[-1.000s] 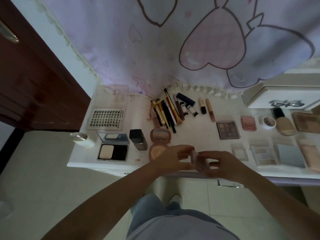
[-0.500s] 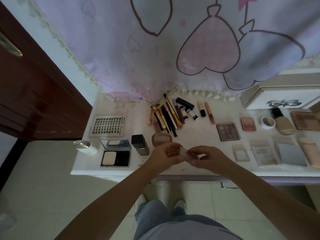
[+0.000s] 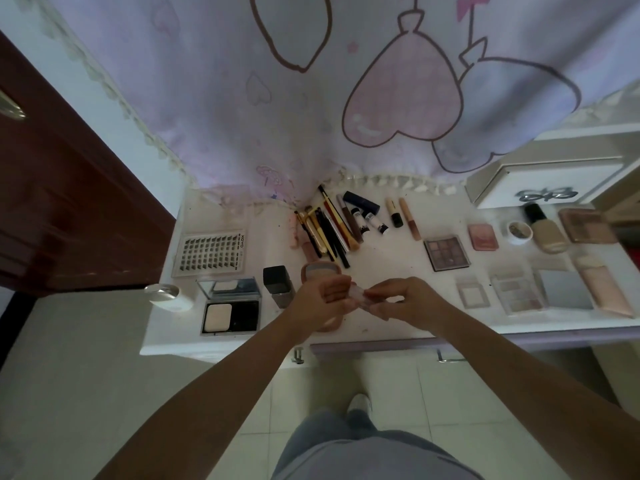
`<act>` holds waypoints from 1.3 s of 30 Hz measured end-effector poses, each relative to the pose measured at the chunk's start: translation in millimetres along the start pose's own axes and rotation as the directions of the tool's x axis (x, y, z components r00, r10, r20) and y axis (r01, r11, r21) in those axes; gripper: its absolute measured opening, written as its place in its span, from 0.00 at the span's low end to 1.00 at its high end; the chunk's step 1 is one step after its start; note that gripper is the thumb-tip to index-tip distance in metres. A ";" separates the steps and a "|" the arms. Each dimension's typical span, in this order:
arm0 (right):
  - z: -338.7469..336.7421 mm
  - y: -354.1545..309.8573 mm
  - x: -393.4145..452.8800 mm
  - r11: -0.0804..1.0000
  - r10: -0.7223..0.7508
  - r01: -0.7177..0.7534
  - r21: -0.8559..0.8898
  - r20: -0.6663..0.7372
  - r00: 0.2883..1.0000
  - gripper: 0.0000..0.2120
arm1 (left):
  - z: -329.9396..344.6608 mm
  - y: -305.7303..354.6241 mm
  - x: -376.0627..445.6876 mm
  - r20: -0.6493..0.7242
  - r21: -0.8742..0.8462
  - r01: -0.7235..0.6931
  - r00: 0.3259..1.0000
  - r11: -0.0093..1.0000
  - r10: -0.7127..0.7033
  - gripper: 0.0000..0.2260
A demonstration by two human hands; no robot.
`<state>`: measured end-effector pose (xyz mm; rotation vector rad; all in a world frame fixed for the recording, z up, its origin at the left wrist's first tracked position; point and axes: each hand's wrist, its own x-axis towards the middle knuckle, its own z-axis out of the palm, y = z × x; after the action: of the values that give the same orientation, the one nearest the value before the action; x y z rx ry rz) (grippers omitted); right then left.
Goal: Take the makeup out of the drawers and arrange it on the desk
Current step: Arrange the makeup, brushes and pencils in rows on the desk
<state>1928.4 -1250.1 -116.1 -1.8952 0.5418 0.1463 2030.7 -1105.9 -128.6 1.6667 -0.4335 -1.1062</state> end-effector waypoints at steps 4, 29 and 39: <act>4.0 -6.1 -4.8 0.998 0.034 -0.030 -0.057 0.078 0.996 0.14 | -5.9 -5.1 -6.4 0.034 -0.027 0.027 0.999 0.999 -0.027 0.23; -24.2 55.5 80.9 0.989 0.147 -0.147 -0.017 0.239 0.960 0.19 | 92.3 -68.3 19.5 -0.669 -0.361 0.102 0.664 0.927 -0.334 0.12; -24.6 59.4 111.1 0.985 0.050 0.020 -0.172 0.393 0.918 0.18 | 121.8 -70.3 41.8 -0.788 -0.473 0.133 0.377 0.871 -0.486 0.17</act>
<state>1997.4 -1322.9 -196.2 -1.9585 0.2716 0.5917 1934.8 -1176.7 -214.1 1.7867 0.7962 -0.3314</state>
